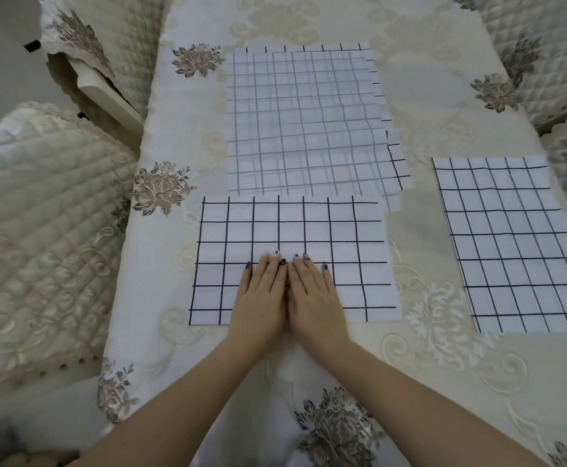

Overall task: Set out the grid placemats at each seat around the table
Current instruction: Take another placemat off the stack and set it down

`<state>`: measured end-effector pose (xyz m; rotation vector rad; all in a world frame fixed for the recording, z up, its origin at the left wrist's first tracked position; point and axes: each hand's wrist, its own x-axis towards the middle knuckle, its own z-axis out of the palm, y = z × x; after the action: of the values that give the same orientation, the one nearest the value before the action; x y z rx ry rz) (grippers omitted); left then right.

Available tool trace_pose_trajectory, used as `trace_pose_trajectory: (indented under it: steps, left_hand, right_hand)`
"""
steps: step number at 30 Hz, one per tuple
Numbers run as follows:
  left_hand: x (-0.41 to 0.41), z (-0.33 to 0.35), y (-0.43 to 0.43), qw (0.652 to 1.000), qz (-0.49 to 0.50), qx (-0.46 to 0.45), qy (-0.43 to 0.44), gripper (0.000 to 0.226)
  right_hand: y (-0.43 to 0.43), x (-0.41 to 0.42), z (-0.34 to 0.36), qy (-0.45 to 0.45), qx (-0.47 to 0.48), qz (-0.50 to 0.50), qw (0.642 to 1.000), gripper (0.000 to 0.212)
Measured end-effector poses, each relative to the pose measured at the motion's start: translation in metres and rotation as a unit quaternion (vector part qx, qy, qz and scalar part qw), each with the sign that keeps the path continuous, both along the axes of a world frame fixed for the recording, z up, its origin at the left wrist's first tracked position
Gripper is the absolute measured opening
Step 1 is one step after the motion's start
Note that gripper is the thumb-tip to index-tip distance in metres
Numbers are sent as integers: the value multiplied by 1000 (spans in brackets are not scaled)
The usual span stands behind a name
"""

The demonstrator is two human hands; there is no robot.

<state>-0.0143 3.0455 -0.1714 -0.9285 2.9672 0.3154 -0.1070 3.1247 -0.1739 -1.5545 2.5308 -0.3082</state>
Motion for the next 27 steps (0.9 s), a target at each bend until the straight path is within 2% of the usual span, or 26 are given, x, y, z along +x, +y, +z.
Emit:
trace_pose_trajectory:
  steps: [7,11,15,27]
  left_hand:
    - [4,-7,4,1000,23,5,-2,51]
    - [11,-9,4,998,52,5,-17,57]
    - [21,-9,1,996,89,1,-29,64]
    - [78,-7,-14,982,186,23,-32,67]
  right_hand:
    - [-1,-2,-4,2,74,-6,997,55]
    - [6,-8,-1,-12,78,-9,997,61]
    - [16,-17,-2,11,91,-30,995,71]
    - [74,-56,0,13,115,-106,988,76]
